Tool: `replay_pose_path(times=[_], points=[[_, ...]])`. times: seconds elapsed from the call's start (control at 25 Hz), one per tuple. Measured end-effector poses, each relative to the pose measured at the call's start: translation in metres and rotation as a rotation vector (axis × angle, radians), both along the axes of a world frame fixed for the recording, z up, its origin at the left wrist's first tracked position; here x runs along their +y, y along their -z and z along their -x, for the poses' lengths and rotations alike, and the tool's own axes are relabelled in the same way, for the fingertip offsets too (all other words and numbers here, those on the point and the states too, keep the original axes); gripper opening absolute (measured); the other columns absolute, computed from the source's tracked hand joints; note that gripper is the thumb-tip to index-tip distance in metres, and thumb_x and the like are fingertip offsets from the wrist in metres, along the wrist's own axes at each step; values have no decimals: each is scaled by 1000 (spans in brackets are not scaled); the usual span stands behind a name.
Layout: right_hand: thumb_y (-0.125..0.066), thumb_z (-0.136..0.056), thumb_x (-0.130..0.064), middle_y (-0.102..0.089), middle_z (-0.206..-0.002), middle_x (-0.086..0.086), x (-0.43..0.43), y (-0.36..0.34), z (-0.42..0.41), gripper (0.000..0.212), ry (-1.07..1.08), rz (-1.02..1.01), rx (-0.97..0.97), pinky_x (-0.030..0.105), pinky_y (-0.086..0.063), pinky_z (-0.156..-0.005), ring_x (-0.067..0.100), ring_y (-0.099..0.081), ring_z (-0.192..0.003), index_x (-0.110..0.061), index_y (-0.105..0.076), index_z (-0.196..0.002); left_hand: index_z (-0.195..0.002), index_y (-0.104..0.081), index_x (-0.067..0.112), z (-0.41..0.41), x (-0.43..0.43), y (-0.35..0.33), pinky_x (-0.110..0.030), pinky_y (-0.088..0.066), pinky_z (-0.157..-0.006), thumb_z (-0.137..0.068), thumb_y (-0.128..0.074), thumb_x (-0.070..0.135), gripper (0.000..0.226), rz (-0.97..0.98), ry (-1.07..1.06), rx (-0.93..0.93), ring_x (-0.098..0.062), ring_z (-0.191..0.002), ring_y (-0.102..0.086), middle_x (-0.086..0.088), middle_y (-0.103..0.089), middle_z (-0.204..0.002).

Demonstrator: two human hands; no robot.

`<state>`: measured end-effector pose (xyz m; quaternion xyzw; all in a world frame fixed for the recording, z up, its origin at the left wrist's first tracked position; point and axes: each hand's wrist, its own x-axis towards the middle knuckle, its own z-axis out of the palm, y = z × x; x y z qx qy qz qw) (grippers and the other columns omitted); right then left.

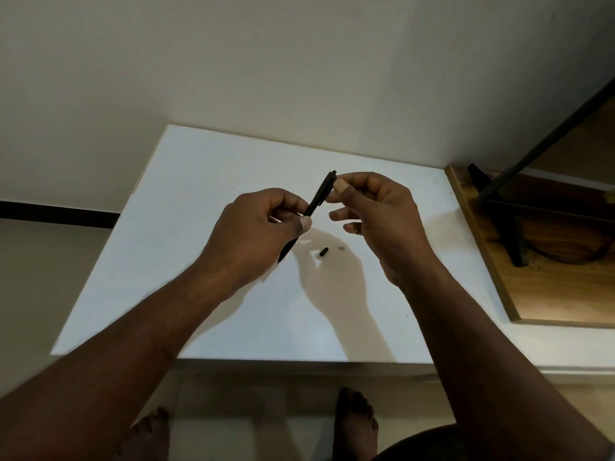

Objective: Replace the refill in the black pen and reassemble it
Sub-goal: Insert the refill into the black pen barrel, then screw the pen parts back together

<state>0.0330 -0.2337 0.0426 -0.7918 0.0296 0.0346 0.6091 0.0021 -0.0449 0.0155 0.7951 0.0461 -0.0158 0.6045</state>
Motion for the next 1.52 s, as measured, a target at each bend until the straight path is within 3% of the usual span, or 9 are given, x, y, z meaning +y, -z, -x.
replay_pose_path(times=[0.16, 0.32, 0.52, 0.72, 1.0, 1.2, 1.32, 1.44, 1.52], points=[[-70, -99, -36, -77, -86, -12, -15, 14, -7, 11, 19, 423, -46, 24, -51, -70, 6, -72, -77, -29, -76, -93, -89, -75, 30, -1, 2, 0, -34, -55, -72, -86, -80, 26, 7, 47, -30, 23, -12, -74, -72, 10, -75, -76], [-77, -92, -32, -72, -91, -13, -27, 25, -8, 3, -144, 818, 21, 22, -46, -67, 7, -65, -88, -31, -75, -95, -87, -73, 28, 0, 3, -3, -24, -44, -68, -84, -82, 24, 9, 77, -31, 28, -1, -64, -66, 5, -78, -77], [-74, -91, -23, -70, -92, -12, -24, 35, -6, 9, -188, 945, 27, 28, -50, -68, 13, -65, -86, -31, -72, -88, -90, -73, 27, 1, 4, -7, -24, -45, -65, -84, -81, 25, 10, 113, -27, 52, 0, -67, -70, 2, -83, -85], [-66, -92, -14, -69, -88, -8, -18, 36, -5, 12, -205, 1008, 39, 34, -58, -72, 19, -66, -86, -25, -72, -89, -91, -73, 24, 0, 5, -7, -12, -47, -58, -84, -81, 23, 11, 136, -25, 56, 0, -65, -72, 2, -83, -86], [-53, -91, -10, -66, -104, 0, -14, 34, -3, 16, -275, 1080, 68, 37, -54, -77, 25, -62, -95, -21, -65, -94, -90, -72, 28, 1, 3, -6, -28, -46, -69, -82, -82, 28, 12, 128, -15, 67, -2, -67, -73, 4, -83, -85], [-52, -90, -8, -64, -94, -2, -15, 30, -3, 17, -231, 1013, 62, 36, -52, -72, 25, -62, -91, -22, -61, -95, -88, -72, 28, 0, 2, -3, -28, -47, -70, -81, -83, 28, 13, 120, -5, 67, -1, -64, -72, 4, -82, -80], [-57, -90, -4, -67, -89, -6, -12, 26, -3, 20, -130, 863, -78, 37, -56, -71, 20, -64, -86, -22, -63, -93, -87, -71, 27, 1, 3, -2, -28, -46, -70, -81, -83, 27, 14, 102, 1, 70, -3, -64, -71, 3, -80, -76], [-65, -93, -6, -71, -82, -9, -4, 16, -1, 19, -44, 538, -219, 23, -54, -67, 9, -66, -78, -24, -66, -92, -86, -70, 27, 2, 3, -2, -29, -46, -69, -82, -84, 27, 14, 56, 10, 57, -3, -63, -70, 6, -77, -70], [-68, -95, -8, -76, -84, -6, 0, 8, 1, 19, -26, 278, -191, 18, -53, -66, 6, -69, -75, -27, -70, -98, -84, -69, 27, 3, 2, -1, -28, -45, -65, -82, -84, 28, 15, 6, 11, 43, -1, -59, -66, 7, -74, -68]])
